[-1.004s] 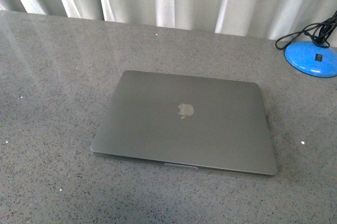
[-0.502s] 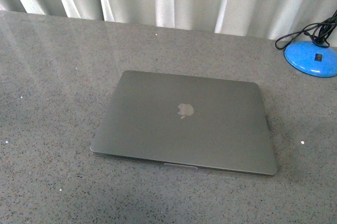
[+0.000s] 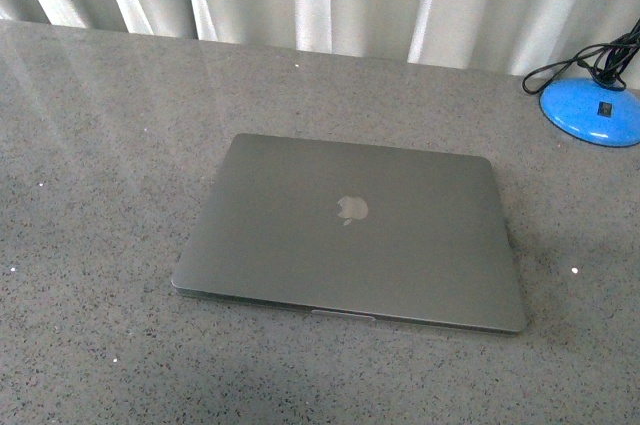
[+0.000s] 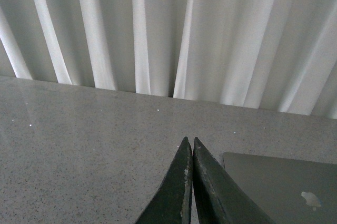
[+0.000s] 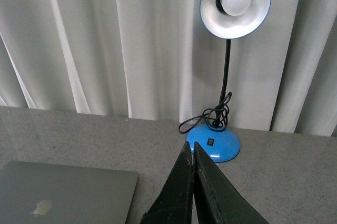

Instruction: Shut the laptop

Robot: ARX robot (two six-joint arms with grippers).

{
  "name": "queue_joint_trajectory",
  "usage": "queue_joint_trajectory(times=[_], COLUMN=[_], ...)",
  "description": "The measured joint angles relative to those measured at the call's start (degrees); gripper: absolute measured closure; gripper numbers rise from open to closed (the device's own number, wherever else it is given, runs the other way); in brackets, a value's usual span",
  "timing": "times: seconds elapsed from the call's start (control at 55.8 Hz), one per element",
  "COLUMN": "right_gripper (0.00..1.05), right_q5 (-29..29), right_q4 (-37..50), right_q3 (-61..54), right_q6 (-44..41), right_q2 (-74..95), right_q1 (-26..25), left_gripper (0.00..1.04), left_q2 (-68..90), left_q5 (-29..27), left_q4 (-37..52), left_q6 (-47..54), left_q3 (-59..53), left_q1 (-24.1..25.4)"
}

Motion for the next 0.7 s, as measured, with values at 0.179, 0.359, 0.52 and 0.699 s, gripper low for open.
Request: queue_joint_trajectory(times=[0.179, 0.359, 0.52, 0.699], right_gripper=[1.04, 1.04, 1.01, 0.7], right_q5=[0.0, 0.0, 0.0, 0.0], right_q4=[-2.8, -13.0, -13.3, -13.3], right_q3=[0.0, 0.0, 0.0, 0.0], right_q6=[0.0, 0.0, 0.0, 0.0], right_q2=[-2.9, -11.9, -13.0, -13.0], right_q1=[0.0, 0.0, 0.0, 0.0], left_gripper=[1.01, 1.01, 0.94, 0.62], left_q2=[-4.7, -11.9, -12.0, -12.0], left_q5=[0.0, 0.0, 0.0, 0.0], left_q4=[-5.3, -12.2, -12.4, -12.4], left_q6=[0.0, 0.0, 0.0, 0.0], left_q3=[0.0, 0.0, 0.0, 0.0], left_q1=[0.0, 0.0, 0.0, 0.0])
